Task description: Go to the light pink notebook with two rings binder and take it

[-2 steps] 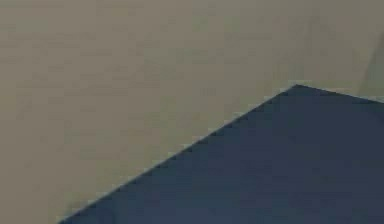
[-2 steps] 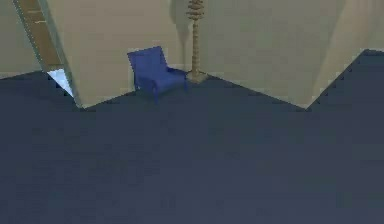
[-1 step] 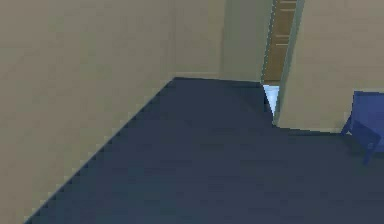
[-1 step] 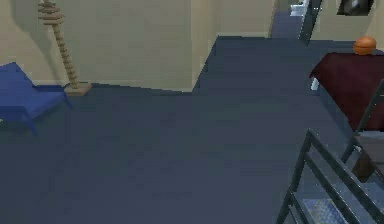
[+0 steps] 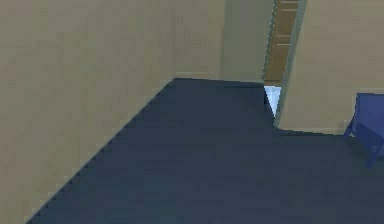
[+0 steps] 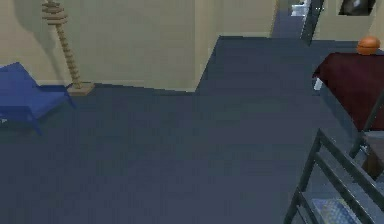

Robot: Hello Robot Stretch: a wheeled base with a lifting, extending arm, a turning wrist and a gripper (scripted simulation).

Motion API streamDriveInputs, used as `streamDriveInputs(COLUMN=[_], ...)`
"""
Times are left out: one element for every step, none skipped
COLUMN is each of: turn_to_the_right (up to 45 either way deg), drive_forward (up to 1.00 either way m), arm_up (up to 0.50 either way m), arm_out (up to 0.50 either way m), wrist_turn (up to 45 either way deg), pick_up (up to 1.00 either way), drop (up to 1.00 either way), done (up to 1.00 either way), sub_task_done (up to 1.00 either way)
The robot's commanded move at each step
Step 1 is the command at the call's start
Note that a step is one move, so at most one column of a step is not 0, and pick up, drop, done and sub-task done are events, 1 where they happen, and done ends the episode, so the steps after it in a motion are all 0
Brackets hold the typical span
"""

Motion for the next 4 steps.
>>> streamDriveInputs(turn_to_the_right=[-45.0,-42.0,0.0,-45.0], drive_forward=[0.00,0.00,0.70,0.00], arm_up=[0.00,0.00,0.00,0.00], arm_out=[0.00,0.00,0.00,0.00], wrist_turn=[0.0,0.0,0.0,0.0], pick_up=[0.00,0.00,0.00,0.00], drop=[0.00,0.00,0.00,0.00], done=[0.00,0.00,0.00,0.00], sub_task_done=[0.00,0.00,0.00,0.00])
